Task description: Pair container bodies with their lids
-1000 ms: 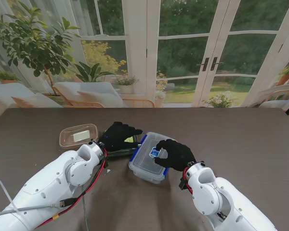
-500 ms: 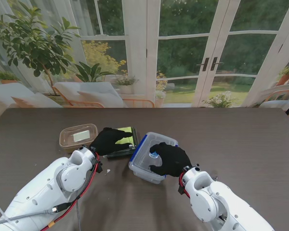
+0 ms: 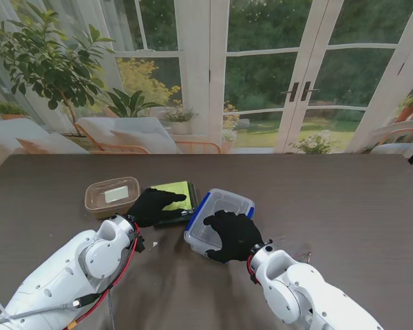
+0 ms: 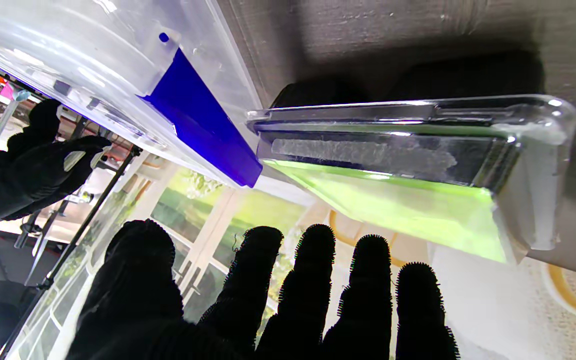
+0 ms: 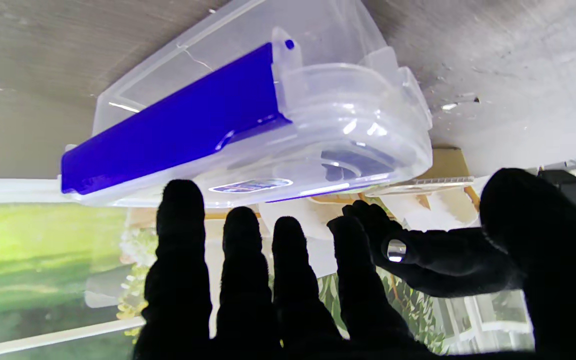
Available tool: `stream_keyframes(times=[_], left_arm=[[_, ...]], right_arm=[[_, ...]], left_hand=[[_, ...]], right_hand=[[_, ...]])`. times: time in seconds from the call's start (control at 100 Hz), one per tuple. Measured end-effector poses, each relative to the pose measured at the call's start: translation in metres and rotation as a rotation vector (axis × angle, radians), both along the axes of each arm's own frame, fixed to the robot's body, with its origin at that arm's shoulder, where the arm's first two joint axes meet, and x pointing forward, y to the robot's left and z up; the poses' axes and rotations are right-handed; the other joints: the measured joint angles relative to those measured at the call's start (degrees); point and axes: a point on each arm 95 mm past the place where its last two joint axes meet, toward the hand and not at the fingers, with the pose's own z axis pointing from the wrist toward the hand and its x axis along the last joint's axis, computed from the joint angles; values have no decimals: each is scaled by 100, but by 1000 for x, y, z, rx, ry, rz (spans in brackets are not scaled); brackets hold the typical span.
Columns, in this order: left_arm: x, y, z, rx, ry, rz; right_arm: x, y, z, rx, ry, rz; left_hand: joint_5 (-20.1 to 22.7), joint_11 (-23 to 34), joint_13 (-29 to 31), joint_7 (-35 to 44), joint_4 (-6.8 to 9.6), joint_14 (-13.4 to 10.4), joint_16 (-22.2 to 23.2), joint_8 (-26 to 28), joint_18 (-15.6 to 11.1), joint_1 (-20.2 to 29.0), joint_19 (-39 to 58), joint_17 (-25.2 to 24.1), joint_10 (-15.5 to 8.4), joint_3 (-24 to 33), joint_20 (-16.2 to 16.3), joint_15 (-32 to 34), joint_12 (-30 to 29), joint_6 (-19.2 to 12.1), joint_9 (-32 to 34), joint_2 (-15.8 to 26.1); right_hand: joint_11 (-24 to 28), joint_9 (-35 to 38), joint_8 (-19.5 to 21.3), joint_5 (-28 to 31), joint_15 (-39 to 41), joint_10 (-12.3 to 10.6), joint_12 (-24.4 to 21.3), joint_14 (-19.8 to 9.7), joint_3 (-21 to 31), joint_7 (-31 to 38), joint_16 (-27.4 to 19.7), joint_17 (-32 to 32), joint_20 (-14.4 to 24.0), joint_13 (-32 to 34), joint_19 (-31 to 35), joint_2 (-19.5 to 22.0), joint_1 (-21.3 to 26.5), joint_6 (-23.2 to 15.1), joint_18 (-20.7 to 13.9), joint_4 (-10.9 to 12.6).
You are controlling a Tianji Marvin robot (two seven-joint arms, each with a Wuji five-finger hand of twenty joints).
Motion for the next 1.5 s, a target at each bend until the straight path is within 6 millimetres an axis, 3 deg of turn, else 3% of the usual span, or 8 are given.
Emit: stream_keyframes(times=[0.29, 0.52, 0.79, 1.13, 1.5], left_arm=[[-3, 4, -3, -4, 14, 18], [-4, 3, -3, -2, 19, 18], [-5, 4, -3, -1, 21, 18], [-5, 5, -3, 2, 25, 20], [-5, 7, -3, 2, 24, 23]], right_arm=[[5, 3, -8, -94, -35, 29], [9, 2, -13, -153, -51, 38], [13, 3, -14, -179, -62, 31], [24, -2, -10, -184, -26, 1], [39, -11, -6, -207, -1, -41]], left_hand=[[6, -2, 0, 0, 0, 1, -5, 0, 1, 0, -65, -3, 1, 0, -1, -3, 0, 1, 0, 0], [6, -3, 0, 0, 0, 1, -11, 0, 7, 0, -137, -3, 4, 0, -1, -5, 0, 2, 0, 0], [7, -4, 0, 0, 0, 1, -12, 0, 8, 0, -163, -3, 7, 0, -1, -5, -1, 2, 0, 0], [7, -4, 0, 1, 0, 1, -13, 0, 9, 1, -211, -3, 9, 0, -3, -6, -1, 2, 0, 0], [7, -4, 0, 1, 0, 1, -14, 0, 10, 1, -226, -3, 10, 0, -3, -62, -1, 3, 0, 0]], right_hand=[[130, -142, 1, -60, 81, -2, 9, -67, 8, 7, -1, -251, 0, -156, -72, -80, 5, 0, -371, 0], [260, -142, 2, -63, 222, -3, 73, -108, 760, 7, -21, -710, 1, -156, -74, -214, 170, 0, -395, -76], [414, -142, 62, -170, 444, -19, 126, -173, 759, 91, 9, -764, 2, -230, 33, -272, 46, 106, -398, -193], [561, -134, 62, -220, 364, -100, 160, -482, 740, 232, -6, -871, -64, -211, 86, -421, -120, 295, -595, -382], [564, -133, 62, -236, 271, -173, 214, -659, 729, 279, -102, -1001, -79, -213, 86, -424, -157, 379, -690, -443]])
